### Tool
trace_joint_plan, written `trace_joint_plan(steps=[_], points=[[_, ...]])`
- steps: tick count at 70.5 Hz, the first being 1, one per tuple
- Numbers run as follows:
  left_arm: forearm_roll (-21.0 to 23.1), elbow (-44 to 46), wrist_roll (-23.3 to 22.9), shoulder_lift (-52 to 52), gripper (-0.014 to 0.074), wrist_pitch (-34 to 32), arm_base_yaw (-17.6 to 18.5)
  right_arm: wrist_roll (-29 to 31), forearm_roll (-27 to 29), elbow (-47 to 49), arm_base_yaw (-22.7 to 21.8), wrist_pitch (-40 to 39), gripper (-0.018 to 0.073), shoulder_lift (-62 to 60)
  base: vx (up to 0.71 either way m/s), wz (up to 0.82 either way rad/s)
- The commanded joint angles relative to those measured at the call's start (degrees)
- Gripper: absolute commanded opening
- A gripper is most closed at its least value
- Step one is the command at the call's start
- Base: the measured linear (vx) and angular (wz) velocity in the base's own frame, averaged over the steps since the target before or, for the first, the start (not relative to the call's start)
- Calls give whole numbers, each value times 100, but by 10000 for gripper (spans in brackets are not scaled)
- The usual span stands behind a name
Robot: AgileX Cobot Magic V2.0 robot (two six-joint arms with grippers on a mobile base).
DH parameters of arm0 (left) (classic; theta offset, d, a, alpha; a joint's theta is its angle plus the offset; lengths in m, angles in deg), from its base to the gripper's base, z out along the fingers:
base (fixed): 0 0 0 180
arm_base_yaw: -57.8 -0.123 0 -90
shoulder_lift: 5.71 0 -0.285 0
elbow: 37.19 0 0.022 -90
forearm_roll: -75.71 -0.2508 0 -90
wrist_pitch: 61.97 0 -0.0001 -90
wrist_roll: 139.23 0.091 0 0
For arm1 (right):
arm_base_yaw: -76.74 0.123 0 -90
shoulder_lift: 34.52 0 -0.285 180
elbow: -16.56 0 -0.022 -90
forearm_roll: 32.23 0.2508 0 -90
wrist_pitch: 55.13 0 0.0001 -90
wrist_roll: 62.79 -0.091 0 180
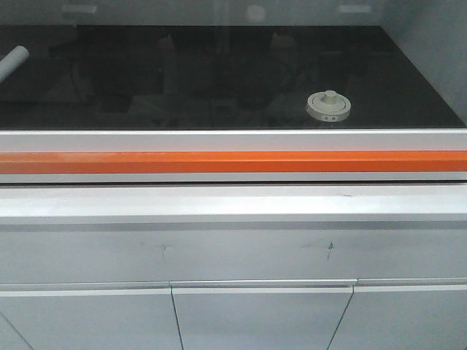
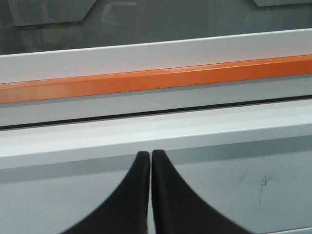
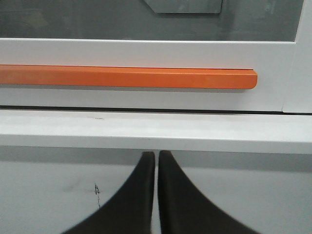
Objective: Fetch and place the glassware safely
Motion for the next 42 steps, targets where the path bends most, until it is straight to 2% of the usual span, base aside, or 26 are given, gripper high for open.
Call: trace_joint_plan(steps=[1,15,28,32,42], points=[[58,-151,-24,60,-7,-440,42,63,-50,-103,-26,-587,-1,-75,0,0],[63,-151,-102,60,-7,-751,42,0,22,-103,-26,-769,-1,-75,0,0],[63,-70,-227,60,-7,-2125,42,-75,82,-32,-26,-1778,-1,-75,0,0],[63,53,-227,60,-7,-2449,42,-70,76,157,-26,-1777,-1,-70,0,0],[63,823,-222,-2,-7,-2235,42,-70,52,941,-26,-1433,-1,134,0,0]])
